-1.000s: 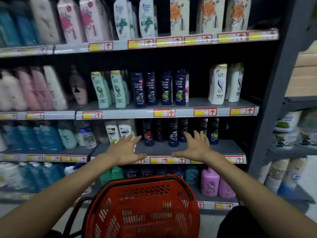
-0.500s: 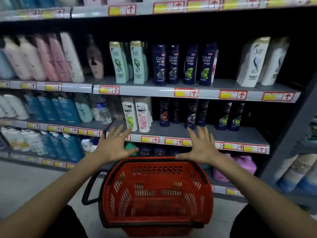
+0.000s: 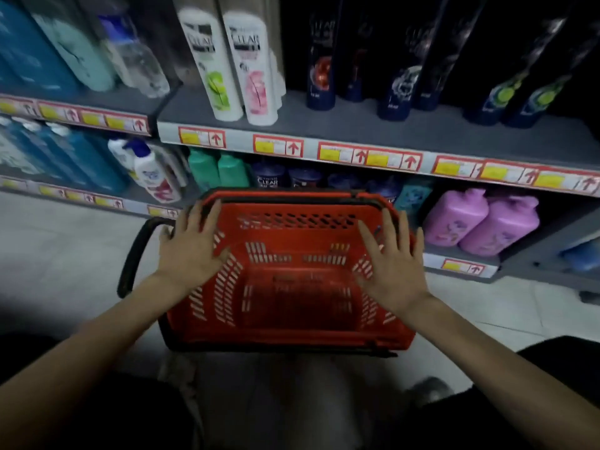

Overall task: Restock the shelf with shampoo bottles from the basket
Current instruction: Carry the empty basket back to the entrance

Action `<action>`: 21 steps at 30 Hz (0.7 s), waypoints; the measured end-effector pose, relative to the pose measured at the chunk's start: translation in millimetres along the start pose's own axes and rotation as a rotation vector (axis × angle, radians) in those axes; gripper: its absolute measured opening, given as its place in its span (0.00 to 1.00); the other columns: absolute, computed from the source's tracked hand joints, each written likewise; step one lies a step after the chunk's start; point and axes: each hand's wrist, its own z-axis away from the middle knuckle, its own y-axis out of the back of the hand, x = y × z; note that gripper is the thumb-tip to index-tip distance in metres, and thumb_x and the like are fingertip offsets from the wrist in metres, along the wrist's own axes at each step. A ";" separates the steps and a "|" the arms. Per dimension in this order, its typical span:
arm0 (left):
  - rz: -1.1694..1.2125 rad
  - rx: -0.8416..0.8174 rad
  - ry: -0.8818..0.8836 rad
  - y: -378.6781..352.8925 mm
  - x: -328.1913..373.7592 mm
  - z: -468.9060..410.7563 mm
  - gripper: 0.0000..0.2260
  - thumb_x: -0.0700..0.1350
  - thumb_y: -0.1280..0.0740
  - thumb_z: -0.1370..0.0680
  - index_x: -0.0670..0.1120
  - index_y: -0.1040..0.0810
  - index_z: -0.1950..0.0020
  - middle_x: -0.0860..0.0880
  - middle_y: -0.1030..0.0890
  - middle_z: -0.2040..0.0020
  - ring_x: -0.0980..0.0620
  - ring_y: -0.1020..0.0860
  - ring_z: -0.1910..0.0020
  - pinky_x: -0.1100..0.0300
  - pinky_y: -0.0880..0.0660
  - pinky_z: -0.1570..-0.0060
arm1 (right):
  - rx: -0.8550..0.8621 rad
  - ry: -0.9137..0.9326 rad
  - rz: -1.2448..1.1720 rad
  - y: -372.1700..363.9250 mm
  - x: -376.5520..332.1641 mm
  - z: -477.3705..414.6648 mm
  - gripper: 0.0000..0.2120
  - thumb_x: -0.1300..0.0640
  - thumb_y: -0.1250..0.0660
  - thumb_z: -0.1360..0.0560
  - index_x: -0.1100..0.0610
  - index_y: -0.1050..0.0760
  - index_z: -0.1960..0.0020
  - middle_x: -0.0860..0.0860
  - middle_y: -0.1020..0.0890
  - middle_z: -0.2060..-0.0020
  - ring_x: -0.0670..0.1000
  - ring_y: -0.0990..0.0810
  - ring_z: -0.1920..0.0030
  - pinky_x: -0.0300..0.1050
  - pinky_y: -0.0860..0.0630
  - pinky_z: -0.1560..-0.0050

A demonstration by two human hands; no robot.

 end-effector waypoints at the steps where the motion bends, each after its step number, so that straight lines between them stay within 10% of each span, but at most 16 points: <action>1: 0.012 -0.013 0.053 -6.6 -1.0 0.4 0.46 0.63 0.32 0.25 0.52 0.55 0.17 0.41 0.46 0.19 0.34 0.43 0.23 0.32 0.34 0.34 | -0.018 -0.065 -0.008 -3.9 0.1 0.9 0.51 0.36 0.27 0.32 0.49 0.46 0.17 0.64 0.51 0.19 0.70 0.56 0.20 0.75 0.50 0.26; 5: 0.019 -0.020 0.184 -24.6 -8.0 -0.7 0.48 0.54 0.25 0.30 0.45 0.48 0.18 0.32 0.38 0.28 0.24 0.28 0.43 0.34 0.25 0.54 | -0.076 -0.300 -0.209 -6.7 5.0 6.5 0.50 0.51 0.26 0.31 0.45 0.51 0.17 0.65 0.52 0.19 0.70 0.49 0.21 0.71 0.34 0.30; 10: 0.188 -0.064 0.394 -41.0 -36.3 -28.1 0.38 0.52 0.29 0.25 0.44 0.46 0.22 0.28 0.24 0.41 0.25 0.22 0.49 0.35 0.25 0.50 | 0.028 -0.675 -0.710 -0.8 23.4 -11.7 0.36 0.59 0.30 0.26 0.51 0.39 0.21 0.61 0.25 0.34 0.66 0.23 0.38 0.57 0.27 0.42; 14: 0.297 -0.103 0.464 -61.2 -48.0 -36.0 0.30 0.53 0.28 0.26 0.50 0.39 0.31 0.30 0.19 0.52 0.27 0.20 0.57 0.34 0.22 0.55 | -0.030 -0.779 -0.704 -13.6 30.4 -15.5 0.16 0.62 0.31 0.25 0.55 0.24 0.38 0.57 0.17 0.50 0.63 0.20 0.48 0.50 0.29 0.52; 21: 0.261 -0.182 0.450 -20.0 -25.9 -31.0 0.23 0.51 0.33 0.22 0.44 0.38 0.34 0.31 0.20 0.56 0.28 0.20 0.60 0.46 0.31 0.63 | -0.065 -0.974 -0.598 -4.3 13.9 -23.1 0.15 0.58 0.36 0.23 0.51 0.28 0.37 0.54 0.19 0.45 0.62 0.20 0.47 0.61 0.24 0.44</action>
